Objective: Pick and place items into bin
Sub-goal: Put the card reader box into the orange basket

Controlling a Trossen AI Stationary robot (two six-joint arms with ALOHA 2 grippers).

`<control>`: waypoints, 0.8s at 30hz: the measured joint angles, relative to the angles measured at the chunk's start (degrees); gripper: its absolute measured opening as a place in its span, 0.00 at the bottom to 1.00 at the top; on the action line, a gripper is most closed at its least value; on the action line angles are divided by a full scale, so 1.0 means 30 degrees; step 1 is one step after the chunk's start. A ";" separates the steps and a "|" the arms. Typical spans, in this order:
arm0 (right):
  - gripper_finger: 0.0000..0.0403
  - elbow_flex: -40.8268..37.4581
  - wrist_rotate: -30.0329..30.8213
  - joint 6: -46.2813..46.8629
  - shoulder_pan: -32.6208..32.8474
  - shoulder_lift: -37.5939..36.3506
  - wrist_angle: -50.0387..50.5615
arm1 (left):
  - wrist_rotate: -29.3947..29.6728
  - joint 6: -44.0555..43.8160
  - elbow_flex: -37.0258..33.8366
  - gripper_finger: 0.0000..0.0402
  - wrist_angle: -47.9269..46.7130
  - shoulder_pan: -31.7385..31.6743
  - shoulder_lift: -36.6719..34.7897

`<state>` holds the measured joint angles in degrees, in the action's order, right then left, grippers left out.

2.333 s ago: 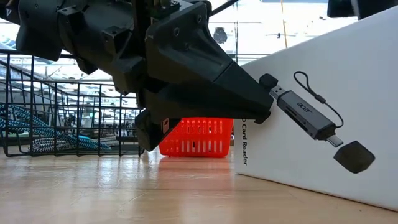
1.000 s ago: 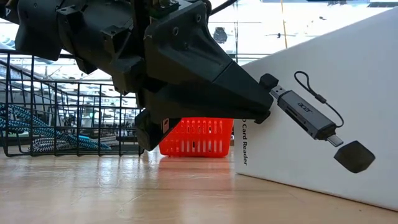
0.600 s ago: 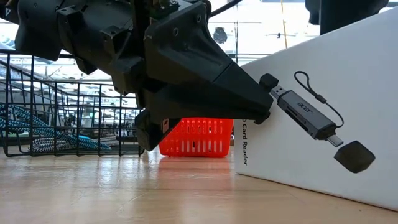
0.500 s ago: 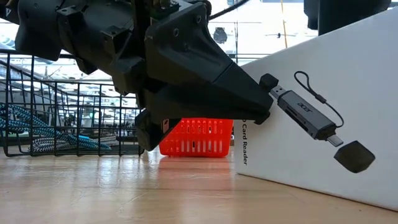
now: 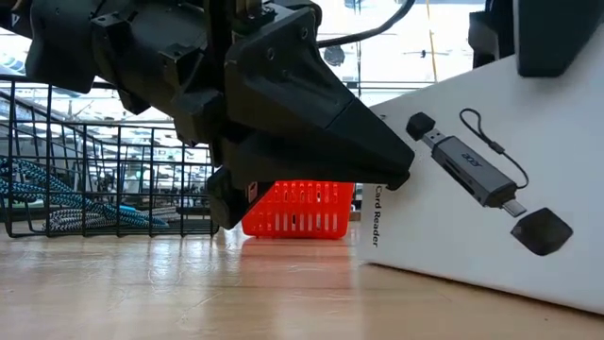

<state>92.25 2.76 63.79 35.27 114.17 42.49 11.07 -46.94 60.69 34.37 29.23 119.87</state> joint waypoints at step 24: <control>0.09 -0.0015 0.4623 0.2447 0.0551 -0.3773 0.7735 | 0.0096 -0.0135 0.0000 0.08 0.0131 0.0066 0.0000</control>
<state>92.20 16.63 71.13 36.93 102.85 65.70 11.36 -47.34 60.69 34.76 29.43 119.87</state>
